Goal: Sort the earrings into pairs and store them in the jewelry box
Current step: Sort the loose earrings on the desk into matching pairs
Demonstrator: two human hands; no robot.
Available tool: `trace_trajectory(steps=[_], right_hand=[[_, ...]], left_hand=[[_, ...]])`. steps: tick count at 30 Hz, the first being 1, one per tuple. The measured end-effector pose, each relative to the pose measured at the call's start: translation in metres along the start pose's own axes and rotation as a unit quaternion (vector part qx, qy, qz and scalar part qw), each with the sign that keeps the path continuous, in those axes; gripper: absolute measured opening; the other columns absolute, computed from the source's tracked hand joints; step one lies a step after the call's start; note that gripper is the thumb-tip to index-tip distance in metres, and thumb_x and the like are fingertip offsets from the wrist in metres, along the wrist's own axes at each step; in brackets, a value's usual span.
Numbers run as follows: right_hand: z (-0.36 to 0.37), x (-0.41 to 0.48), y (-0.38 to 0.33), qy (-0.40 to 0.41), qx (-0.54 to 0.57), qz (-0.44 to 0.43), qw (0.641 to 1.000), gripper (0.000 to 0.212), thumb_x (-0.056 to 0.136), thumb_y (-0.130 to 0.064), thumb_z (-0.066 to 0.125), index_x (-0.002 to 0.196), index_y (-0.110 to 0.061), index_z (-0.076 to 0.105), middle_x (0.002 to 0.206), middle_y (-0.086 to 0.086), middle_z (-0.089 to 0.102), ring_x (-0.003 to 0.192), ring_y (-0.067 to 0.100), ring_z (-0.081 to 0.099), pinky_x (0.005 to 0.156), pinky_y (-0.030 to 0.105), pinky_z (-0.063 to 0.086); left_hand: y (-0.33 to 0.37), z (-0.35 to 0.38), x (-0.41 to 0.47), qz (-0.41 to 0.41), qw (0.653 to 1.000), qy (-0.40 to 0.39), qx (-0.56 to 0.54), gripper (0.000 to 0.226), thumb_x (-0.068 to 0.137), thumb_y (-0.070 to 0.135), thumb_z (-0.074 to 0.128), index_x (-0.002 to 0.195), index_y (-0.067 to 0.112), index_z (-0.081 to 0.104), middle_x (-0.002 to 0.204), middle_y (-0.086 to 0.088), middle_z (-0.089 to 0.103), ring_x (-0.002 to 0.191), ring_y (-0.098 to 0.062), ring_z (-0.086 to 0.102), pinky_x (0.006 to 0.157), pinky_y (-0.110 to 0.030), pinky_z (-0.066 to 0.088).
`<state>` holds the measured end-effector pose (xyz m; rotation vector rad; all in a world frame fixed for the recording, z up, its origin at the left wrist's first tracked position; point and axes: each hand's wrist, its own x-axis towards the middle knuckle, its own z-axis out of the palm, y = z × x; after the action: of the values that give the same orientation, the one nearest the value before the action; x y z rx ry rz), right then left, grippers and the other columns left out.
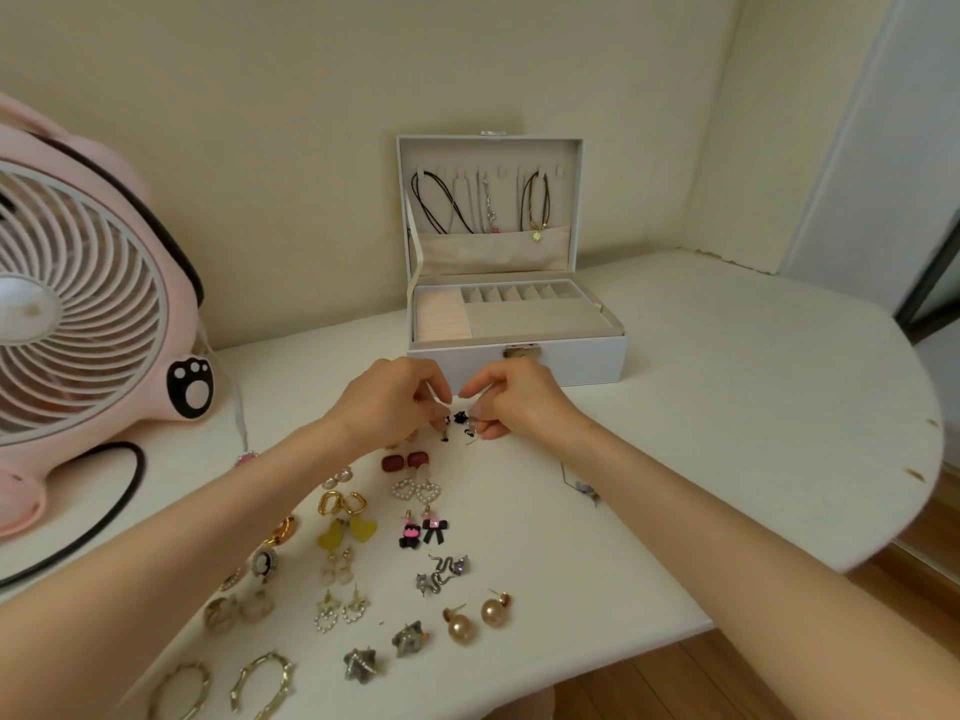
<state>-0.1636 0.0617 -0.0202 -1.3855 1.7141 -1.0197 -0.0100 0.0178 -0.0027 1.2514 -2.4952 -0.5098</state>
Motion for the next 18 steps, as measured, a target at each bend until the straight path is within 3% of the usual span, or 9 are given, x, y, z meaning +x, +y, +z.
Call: trace_trajectory(steps=[4,12,18], right_hand=[[-0.001,-0.001,0.000,-0.002,0.002,-0.006,1.000,0.022,0.081,0.010,0.059,0.095,-0.006,0.064,0.085,0.019,0.065,0.067,0.022,0.064,0.062,0.023,0.058],[0.002,-0.003,-0.004,-0.010,0.009,-0.005,1.000,0.024,0.081,0.013,0.058,0.100,-0.001,0.065,0.081,0.019,0.065,0.064,0.021,0.065,0.066,0.025,0.059],[-0.010,-0.011,-0.006,0.003,0.014,-0.022,1.000,0.021,0.083,0.009,0.058,0.097,-0.005,0.064,0.075,0.009,0.064,0.073,0.026,0.067,0.069,0.030,0.059]], left_hand=[[-0.002,-0.002,0.001,0.003,0.999,0.039,0.027,0.009,0.088,0.015,0.059,0.094,0.021,0.058,0.071,0.017,0.062,0.066,-0.012,0.059,0.059,-0.026,0.042],[-0.003,0.004,0.000,0.009,0.999,-0.013,0.049,0.020,0.083,0.011,0.064,0.098,0.022,0.060,0.087,0.011,0.067,0.071,-0.005,0.051,0.063,-0.023,0.041],[-0.001,0.006,-0.002,0.017,0.999,-0.014,0.047,0.024,0.081,0.016,0.068,0.103,0.023,0.059,0.081,0.017,0.061,0.067,0.002,0.047,0.063,-0.021,0.040]])
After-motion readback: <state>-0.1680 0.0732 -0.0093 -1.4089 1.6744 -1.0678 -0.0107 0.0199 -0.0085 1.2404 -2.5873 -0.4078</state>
